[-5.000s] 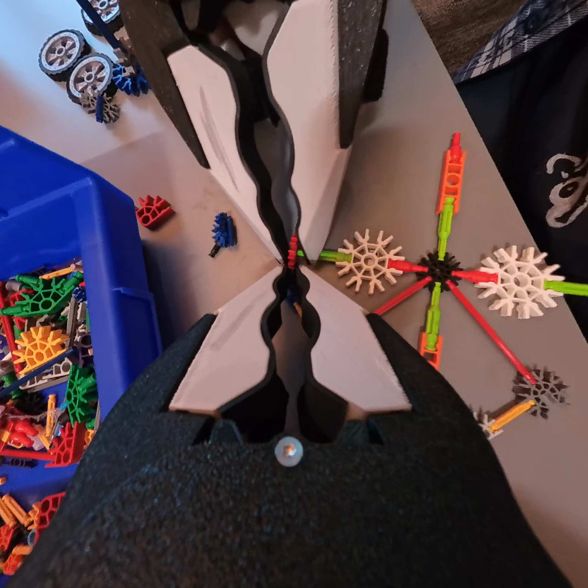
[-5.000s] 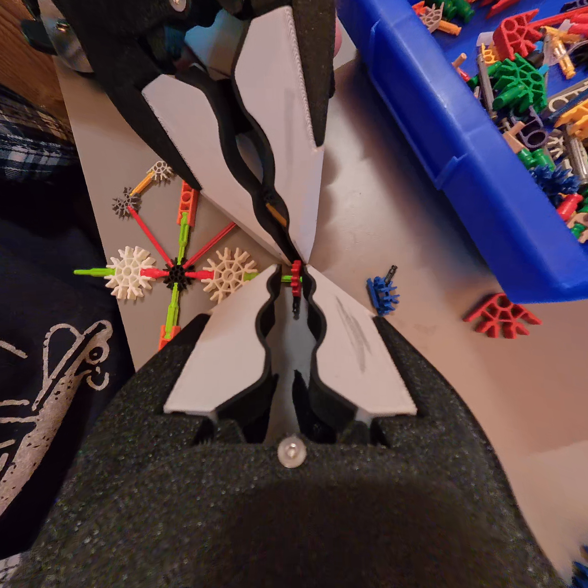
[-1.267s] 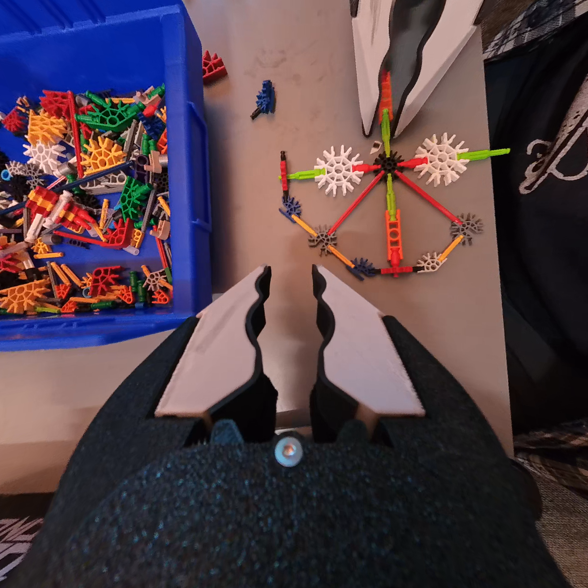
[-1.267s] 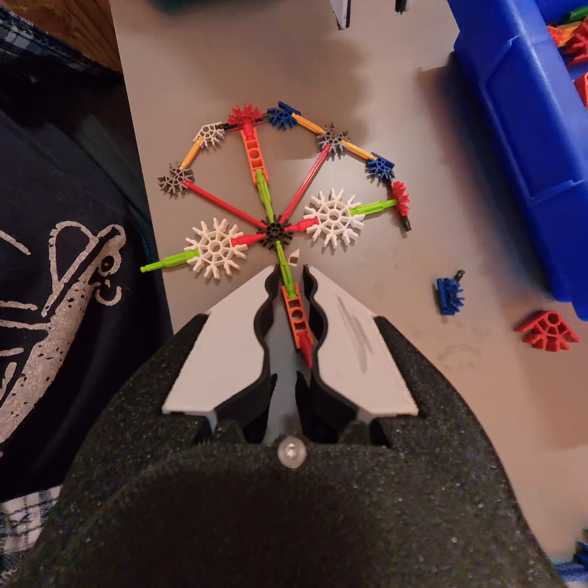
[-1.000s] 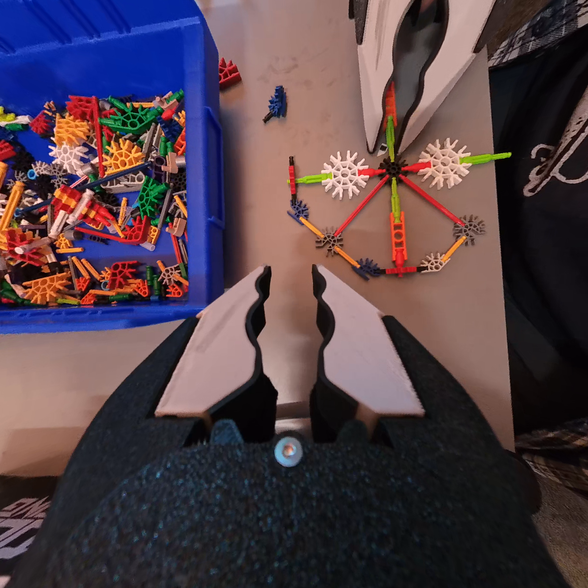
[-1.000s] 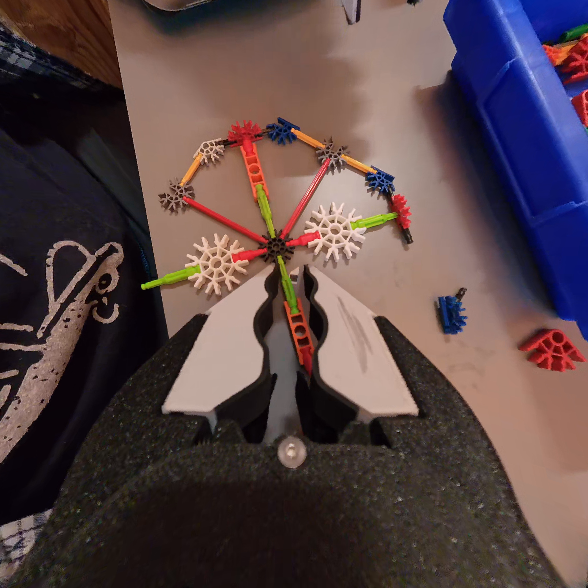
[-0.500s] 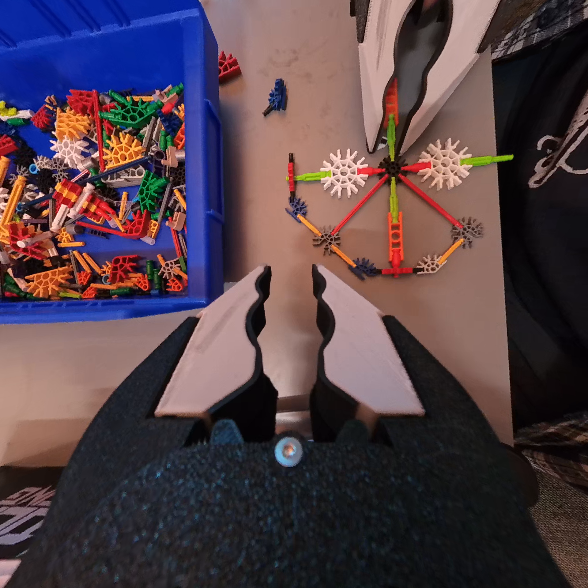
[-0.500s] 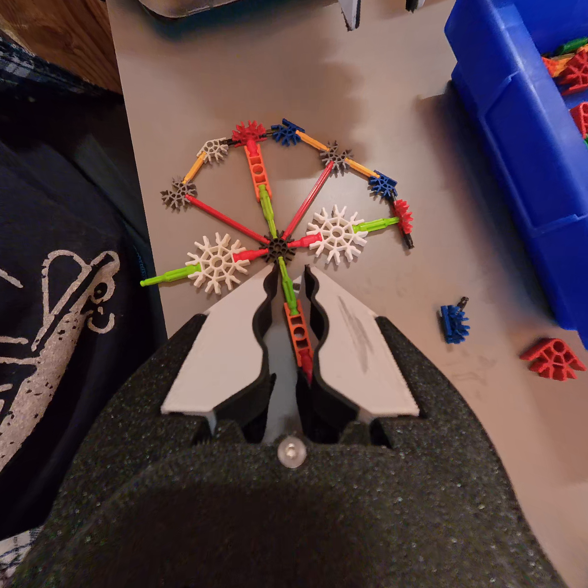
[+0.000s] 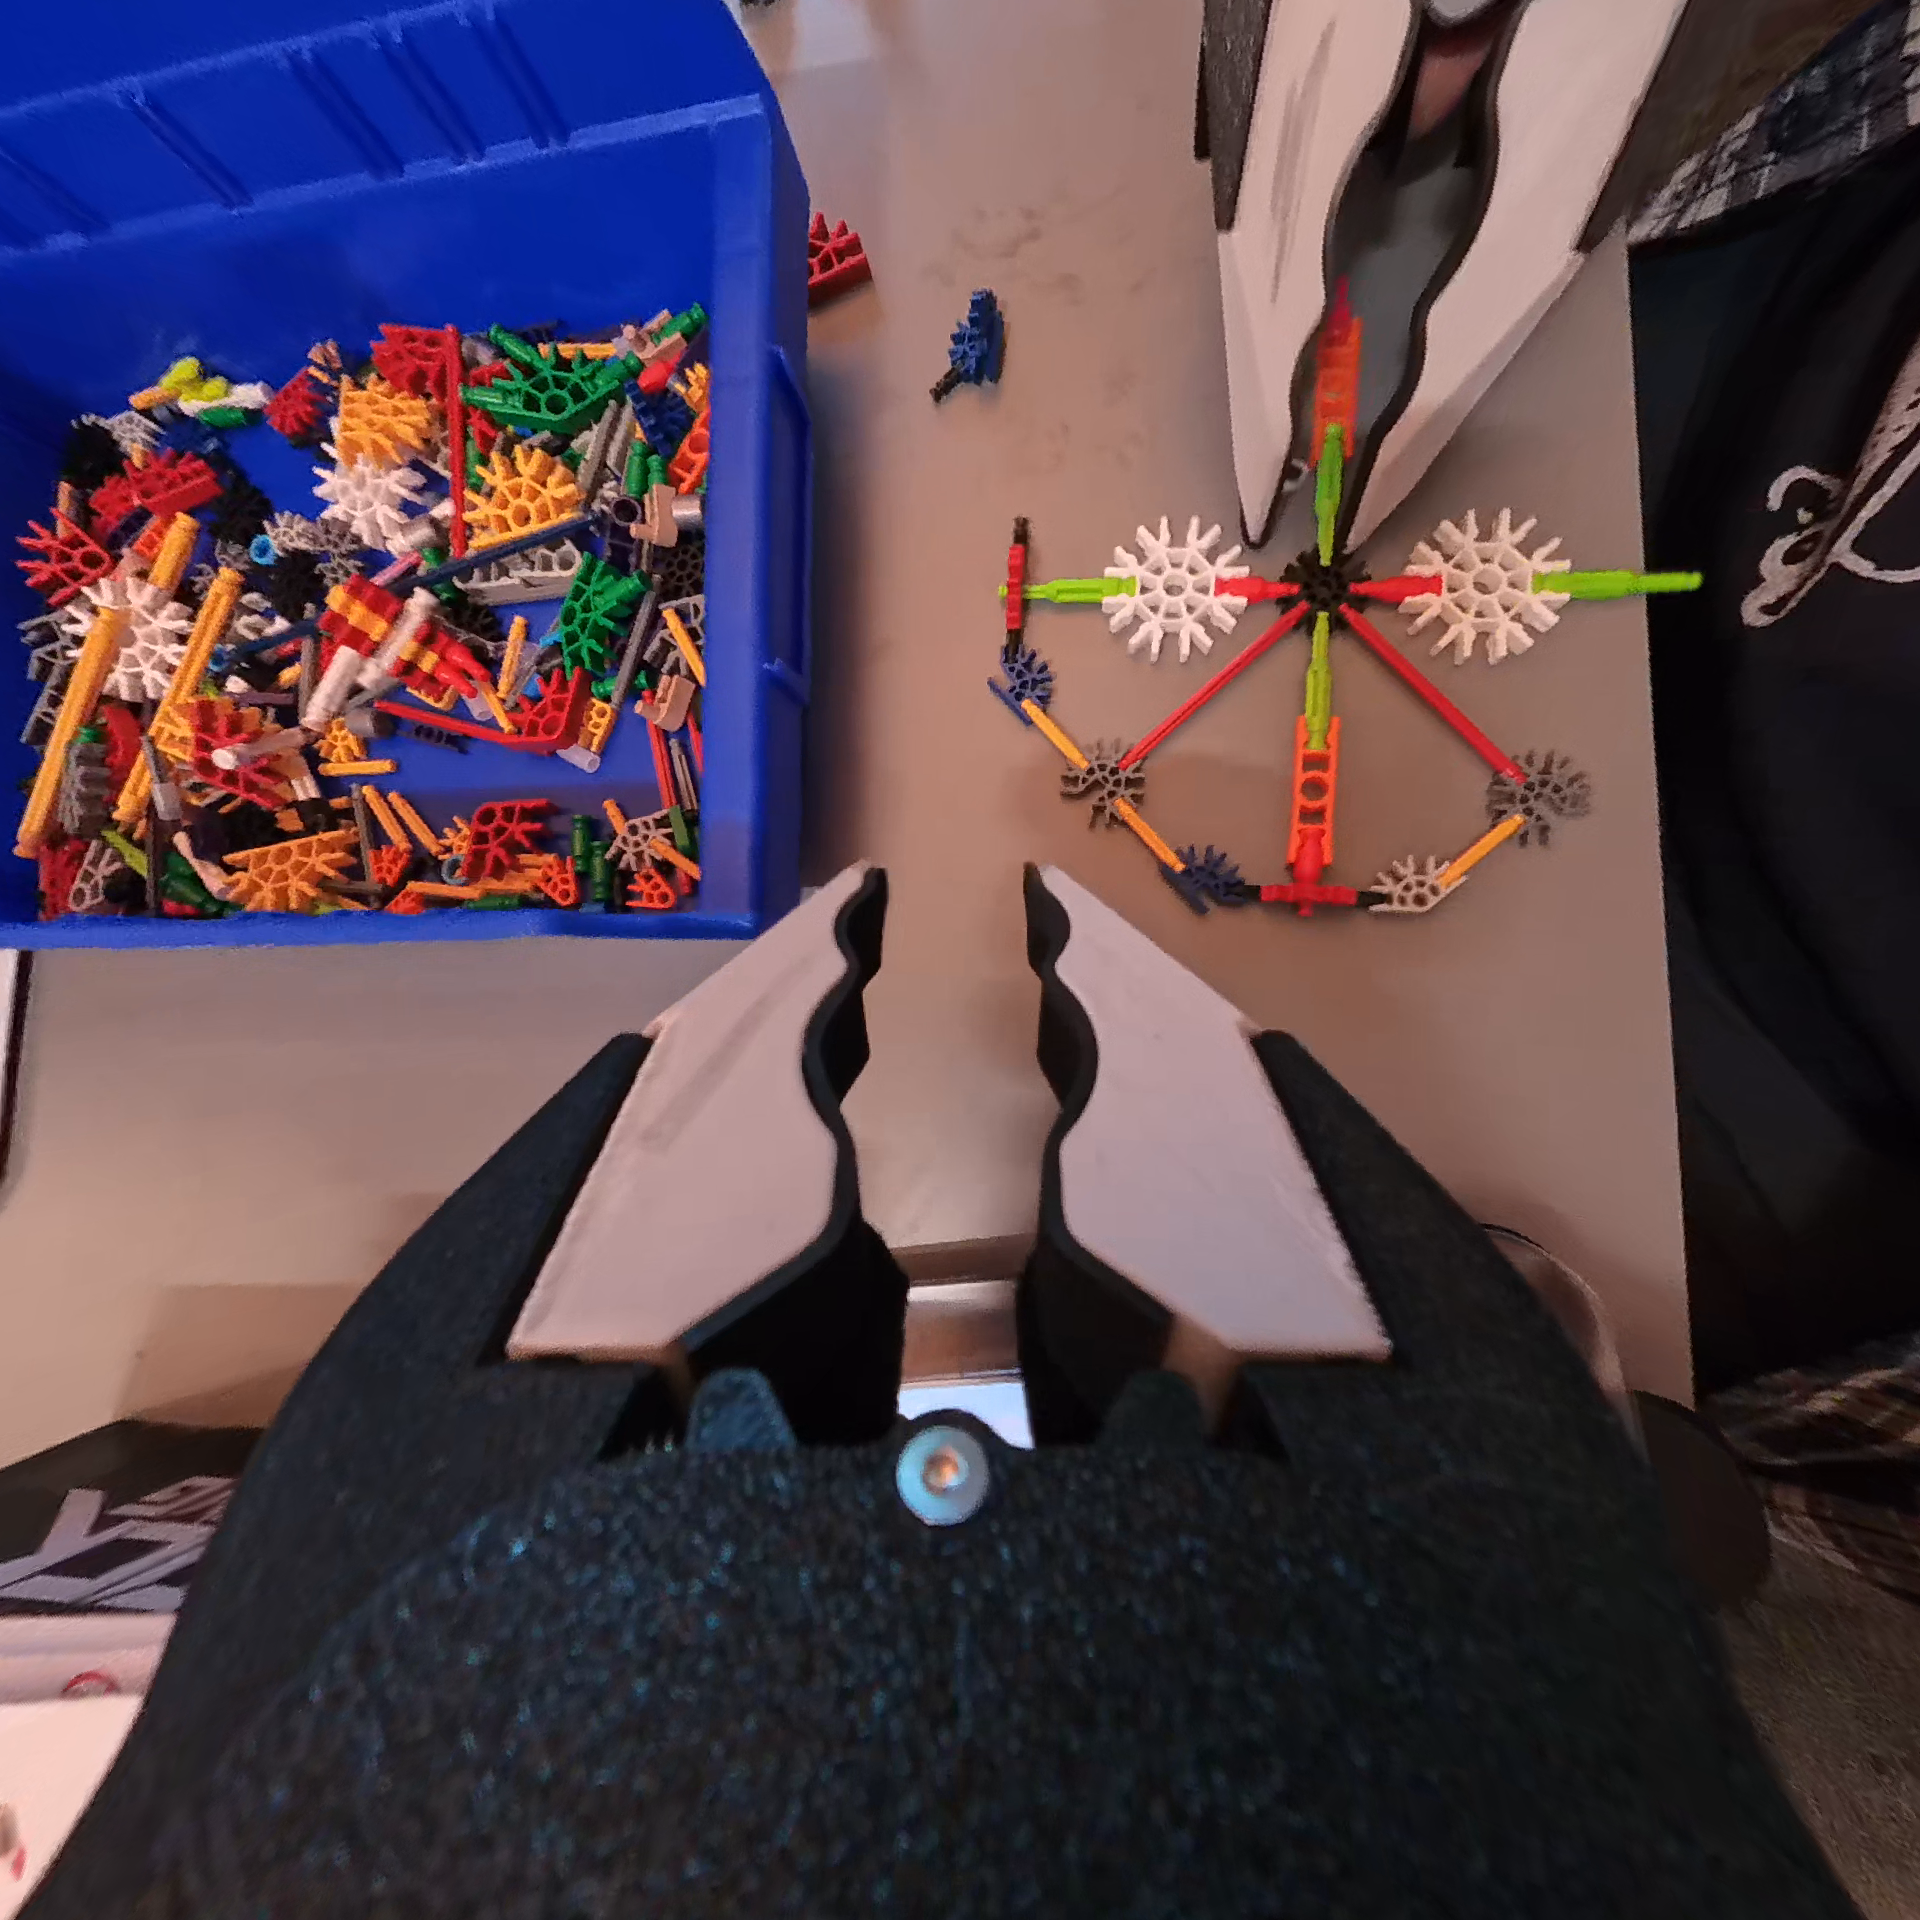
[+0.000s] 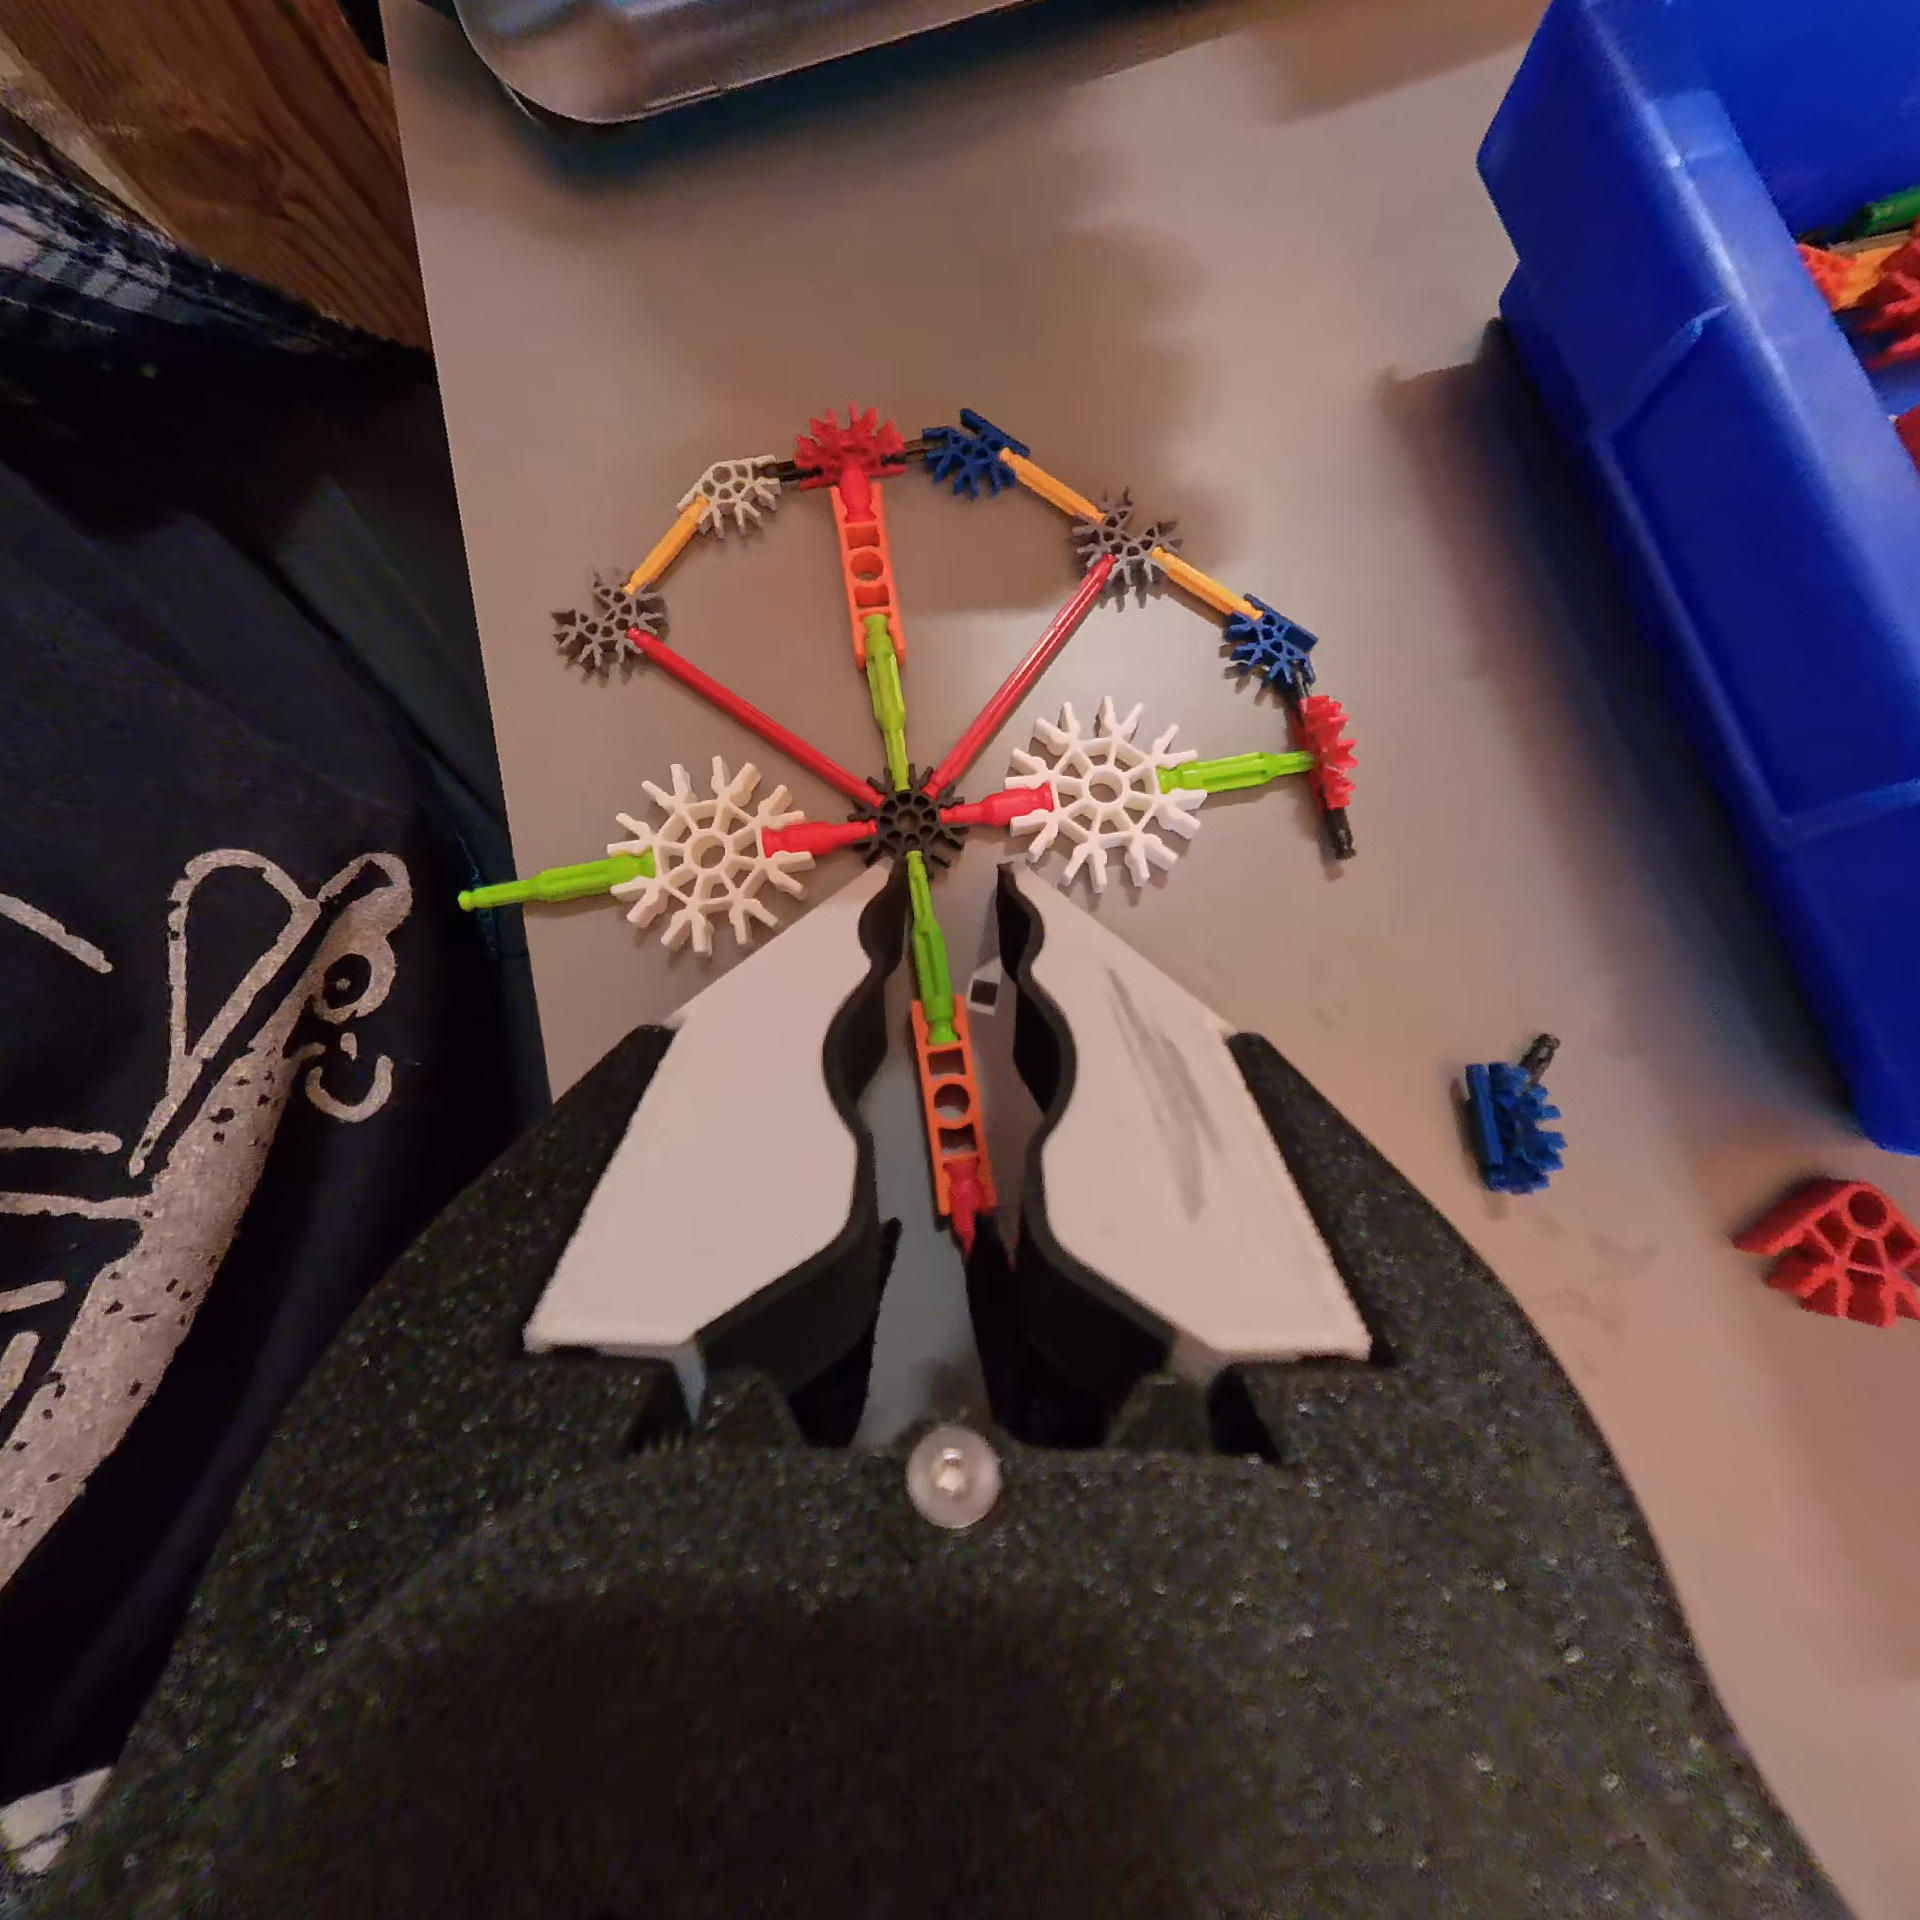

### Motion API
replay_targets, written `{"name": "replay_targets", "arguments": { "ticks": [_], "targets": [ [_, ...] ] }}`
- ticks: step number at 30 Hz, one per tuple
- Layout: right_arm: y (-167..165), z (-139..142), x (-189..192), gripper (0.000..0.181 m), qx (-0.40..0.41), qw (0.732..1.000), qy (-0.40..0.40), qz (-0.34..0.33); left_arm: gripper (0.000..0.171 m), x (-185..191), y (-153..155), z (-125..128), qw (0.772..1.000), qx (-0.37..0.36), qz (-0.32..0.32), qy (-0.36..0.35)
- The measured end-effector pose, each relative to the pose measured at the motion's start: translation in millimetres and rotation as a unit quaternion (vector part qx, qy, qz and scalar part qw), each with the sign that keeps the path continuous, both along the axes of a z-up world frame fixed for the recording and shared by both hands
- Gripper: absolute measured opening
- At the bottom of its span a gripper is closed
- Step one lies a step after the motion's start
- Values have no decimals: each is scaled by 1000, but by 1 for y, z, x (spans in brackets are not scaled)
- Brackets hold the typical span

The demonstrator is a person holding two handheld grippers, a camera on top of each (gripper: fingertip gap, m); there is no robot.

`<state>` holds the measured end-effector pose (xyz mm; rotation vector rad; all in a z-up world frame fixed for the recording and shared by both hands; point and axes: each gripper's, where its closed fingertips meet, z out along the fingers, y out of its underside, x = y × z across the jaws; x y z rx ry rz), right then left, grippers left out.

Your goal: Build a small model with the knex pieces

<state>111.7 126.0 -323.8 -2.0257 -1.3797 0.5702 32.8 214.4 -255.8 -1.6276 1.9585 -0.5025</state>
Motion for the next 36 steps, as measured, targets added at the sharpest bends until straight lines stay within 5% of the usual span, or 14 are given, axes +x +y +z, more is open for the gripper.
{"name": "replay_targets", "arguments": {
  "ticks": [7,12,22,31,36],
  "targets": [
    [11,14,11,22,13,999,29,-26,26,11,28,53,998,43,16,-36],
    [22,19,29,23,18,996,66,-63,25,26,57,61,997,76,8,-5],
    [26,27,42,23,32,991,107,-78,19,63,69,25,982,61,-96,151],
    [24,30,42,23,20,989,124,-72,16,47,87,-26,903,25,-193,384],
    [23,33,43,22,18,988,138,-71,15,40,92,-46,867,-2,-228,443]
  ]
}}
